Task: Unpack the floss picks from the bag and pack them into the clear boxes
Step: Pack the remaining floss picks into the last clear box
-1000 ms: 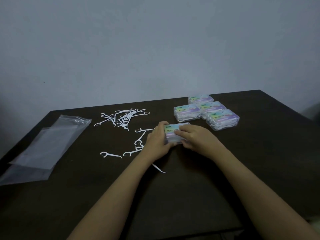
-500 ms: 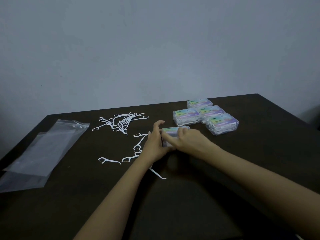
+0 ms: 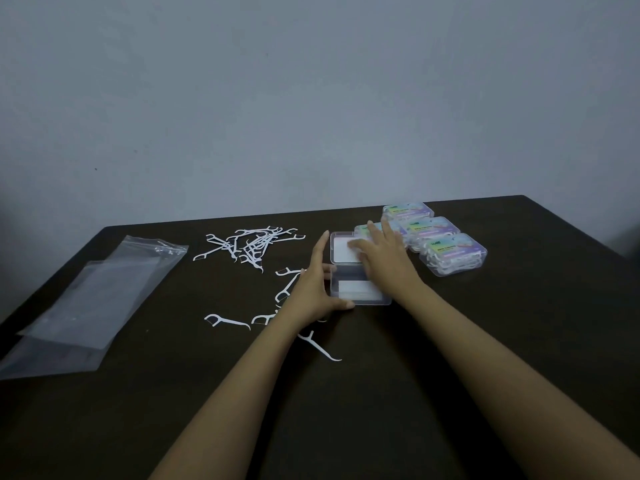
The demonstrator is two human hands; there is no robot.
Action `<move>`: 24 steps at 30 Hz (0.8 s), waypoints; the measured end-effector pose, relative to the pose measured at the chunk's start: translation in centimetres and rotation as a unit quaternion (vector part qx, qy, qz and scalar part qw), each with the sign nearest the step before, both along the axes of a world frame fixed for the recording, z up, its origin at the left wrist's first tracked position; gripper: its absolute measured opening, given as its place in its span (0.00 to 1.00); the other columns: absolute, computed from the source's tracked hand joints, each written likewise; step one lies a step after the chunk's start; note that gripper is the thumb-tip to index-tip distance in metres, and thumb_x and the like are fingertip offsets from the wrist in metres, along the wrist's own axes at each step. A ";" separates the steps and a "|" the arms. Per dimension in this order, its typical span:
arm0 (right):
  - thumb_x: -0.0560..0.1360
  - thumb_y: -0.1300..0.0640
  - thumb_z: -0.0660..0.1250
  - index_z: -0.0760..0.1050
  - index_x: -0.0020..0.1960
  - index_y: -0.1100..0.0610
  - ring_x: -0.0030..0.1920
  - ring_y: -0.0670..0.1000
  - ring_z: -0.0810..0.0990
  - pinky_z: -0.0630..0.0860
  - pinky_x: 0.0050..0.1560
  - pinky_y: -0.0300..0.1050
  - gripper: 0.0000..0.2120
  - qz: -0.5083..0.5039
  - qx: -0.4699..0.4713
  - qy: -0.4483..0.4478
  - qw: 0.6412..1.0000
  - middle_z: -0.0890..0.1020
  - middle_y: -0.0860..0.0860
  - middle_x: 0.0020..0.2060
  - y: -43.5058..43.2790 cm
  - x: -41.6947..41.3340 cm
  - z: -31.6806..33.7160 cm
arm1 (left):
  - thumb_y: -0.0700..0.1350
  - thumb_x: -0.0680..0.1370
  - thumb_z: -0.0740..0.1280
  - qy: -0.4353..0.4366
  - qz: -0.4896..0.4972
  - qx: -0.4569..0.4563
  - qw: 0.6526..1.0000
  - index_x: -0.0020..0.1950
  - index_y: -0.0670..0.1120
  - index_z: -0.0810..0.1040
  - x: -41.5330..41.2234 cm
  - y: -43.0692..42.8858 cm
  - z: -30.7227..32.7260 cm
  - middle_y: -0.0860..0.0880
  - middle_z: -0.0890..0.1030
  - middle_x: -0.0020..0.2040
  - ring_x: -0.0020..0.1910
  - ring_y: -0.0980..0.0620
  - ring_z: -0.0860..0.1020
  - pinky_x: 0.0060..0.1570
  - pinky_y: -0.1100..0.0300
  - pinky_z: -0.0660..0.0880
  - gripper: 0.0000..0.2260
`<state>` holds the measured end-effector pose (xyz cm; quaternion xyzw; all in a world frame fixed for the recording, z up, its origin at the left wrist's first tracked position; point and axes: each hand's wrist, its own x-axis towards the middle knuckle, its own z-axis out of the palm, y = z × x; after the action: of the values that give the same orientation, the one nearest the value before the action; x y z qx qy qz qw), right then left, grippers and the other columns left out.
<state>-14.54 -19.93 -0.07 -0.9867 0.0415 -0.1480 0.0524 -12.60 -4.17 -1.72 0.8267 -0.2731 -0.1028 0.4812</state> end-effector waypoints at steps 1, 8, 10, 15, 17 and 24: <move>0.81 0.57 0.54 0.67 0.68 0.49 0.75 0.60 0.44 0.45 0.73 0.58 0.17 -0.014 0.032 0.027 0.999 0.53 0.57 0.75 -0.1 0.1 -0.1 | 0.36 0.64 0.78 -0.001 0.002 -0.005 1.000 0.75 0.59 0.46 0.0 0.1 0.0 0.50 0.73 0.56 0.57 0.56 0.73 0.48 0.70 0.72 0.53; 0.82 0.51 0.51 0.67 0.68 0.46 0.75 0.60 0.41 0.42 0.72 0.59 0.17 -0.037 0.067 0.058 0.995 0.51 0.56 0.76 0.0 0.0 0.3 | 0.44 0.64 0.78 -0.078 -0.018 0.090 0.993 0.74 0.51 0.55 0.1 0.4 0.6 0.47 0.74 0.65 0.64 0.53 0.71 0.73 0.50 0.41 0.46; 0.81 0.51 0.50 0.68 0.68 0.48 0.75 0.59 0.41 0.40 0.72 0.58 0.17 -0.036 0.078 0.031 0.996 0.49 0.56 0.76 0.4 -0.3 0.7 | 0.47 0.65 0.77 -0.094 -0.040 0.110 0.989 0.74 0.53 0.57 0.3 1.2 1.2 0.47 0.72 0.67 0.67 0.53 0.69 0.72 0.51 0.38 0.43; 0.80 0.55 0.55 0.76 0.61 0.57 0.75 0.59 0.49 0.44 0.72 0.48 0.15 0.051 0.127 -0.148 0.979 0.61 0.60 0.72 3.8 -1.4 0.4 | 0.49 0.74 0.69 -0.102 0.111 0.047 0.987 0.65 0.50 0.73 3.8 6.5 1.9 0.47 0.75 0.64 0.65 0.50 0.71 0.71 0.47 0.58 0.19; 0.78 0.56 0.56 0.77 0.58 0.60 0.74 0.58 0.53 0.49 0.71 0.45 0.15 0.126 0.159 -0.156 0.967 0.67 0.61 0.69 6.1 -1.9 0.0 | 0.46 0.77 0.66 -0.128 0.229 0.054 0.964 0.62 0.46 0.76 5.8 9.4 1.0 0.44 0.76 0.62 0.64 0.45 0.71 0.69 0.47 0.62 0.14; 0.81 0.57 0.54 0.66 0.69 0.55 0.75 0.50 0.52 0.51 0.71 0.41 0.17 0.182 0.247 0.055 0.950 0.62 0.54 0.73 10.7 -1.1 -0.5 | 0.47 0.80 0.59 -0.098 0.349 0.143 0.921 0.70 0.43 0.67 8.9 12.6 -1.6 0.35 0.61 0.72 0.73 0.40 0.56 0.71 0.49 0.54 0.19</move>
<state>-15.68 -9.24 -0.61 -0.9403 -0.1008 -0.0662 0.3183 -3.67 8.41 -3.34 0.9353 0.0047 0.1152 0.3344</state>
